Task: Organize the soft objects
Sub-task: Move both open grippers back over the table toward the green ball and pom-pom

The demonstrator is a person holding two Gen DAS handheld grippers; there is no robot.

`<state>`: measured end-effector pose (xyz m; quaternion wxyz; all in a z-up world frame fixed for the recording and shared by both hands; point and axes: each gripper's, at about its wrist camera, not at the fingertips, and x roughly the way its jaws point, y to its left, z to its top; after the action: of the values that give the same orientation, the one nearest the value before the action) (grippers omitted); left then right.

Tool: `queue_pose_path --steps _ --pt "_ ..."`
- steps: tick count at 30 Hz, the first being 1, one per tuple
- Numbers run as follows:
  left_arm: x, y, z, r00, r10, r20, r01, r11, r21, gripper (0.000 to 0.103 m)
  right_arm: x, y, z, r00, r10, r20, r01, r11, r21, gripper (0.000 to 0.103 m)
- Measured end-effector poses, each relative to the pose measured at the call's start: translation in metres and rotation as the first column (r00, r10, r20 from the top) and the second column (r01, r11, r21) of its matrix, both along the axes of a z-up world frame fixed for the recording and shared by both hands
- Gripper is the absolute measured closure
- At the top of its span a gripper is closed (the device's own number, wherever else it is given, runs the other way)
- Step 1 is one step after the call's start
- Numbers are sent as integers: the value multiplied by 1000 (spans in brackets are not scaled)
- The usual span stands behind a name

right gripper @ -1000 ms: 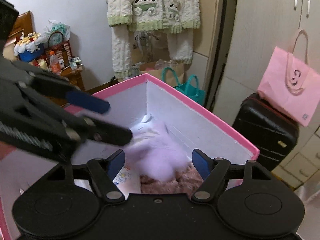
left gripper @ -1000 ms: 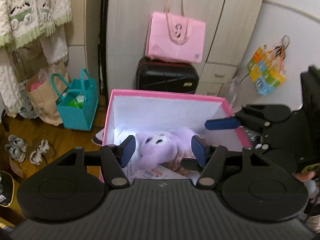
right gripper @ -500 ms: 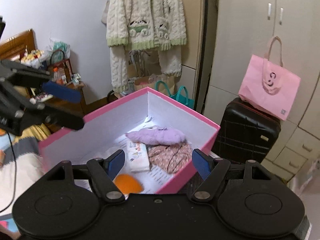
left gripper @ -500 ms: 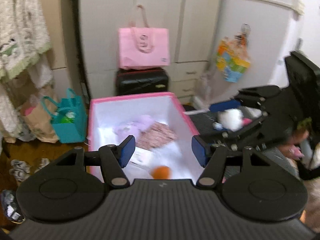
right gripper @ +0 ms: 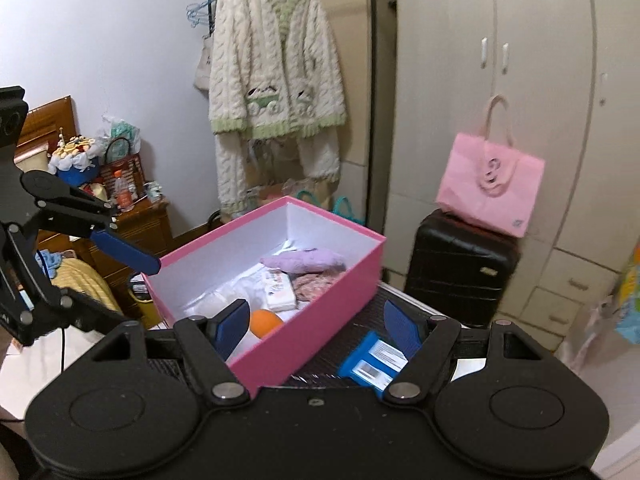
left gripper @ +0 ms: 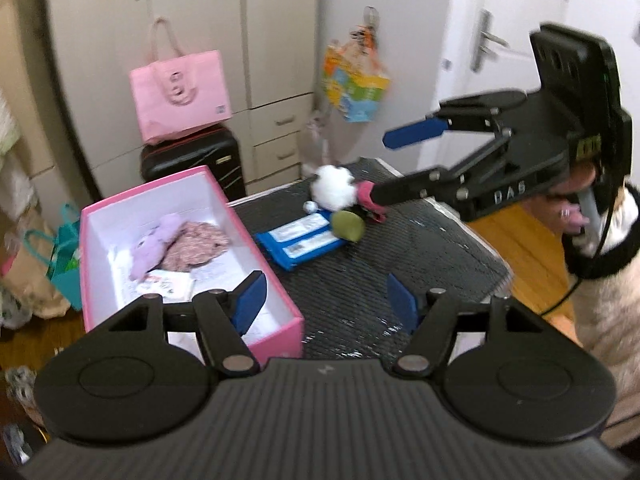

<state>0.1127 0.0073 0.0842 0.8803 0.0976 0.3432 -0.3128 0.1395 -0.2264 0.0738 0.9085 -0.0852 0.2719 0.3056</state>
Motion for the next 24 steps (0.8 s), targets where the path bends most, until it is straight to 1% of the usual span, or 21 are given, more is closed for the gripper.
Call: queue_pose_path --steps 4,8,14,18,21,24 --pt "-17 -22 -5 998 -68 5 68 997 21 36 -26 -17 0 1000 -23 18 24 1000 -21 24" --pt "-25 -40 -12 993 -114 -6 114 992 44 36 -49 -32 -7 999 -41 32 43 998 -42 24" --pt "-26 -65 -27 986 -165 -20 166 983 73 36 -74 -57 -24 995 -89 39 90 996 -23 24" --pt "-14 -77 -37 986 -159 -52 163 985 62 36 -81 -73 -38 992 -125 27 125 992 -6 24" --pt "0 -84 -49 988 -128 -85 131 991 32 36 -77 -85 -50 988 -152 27 152 988 1 24" --pt "10 -92 -62 991 -104 -83 107 994 27 36 -69 -96 -63 984 -177 27 177 984 10 24"
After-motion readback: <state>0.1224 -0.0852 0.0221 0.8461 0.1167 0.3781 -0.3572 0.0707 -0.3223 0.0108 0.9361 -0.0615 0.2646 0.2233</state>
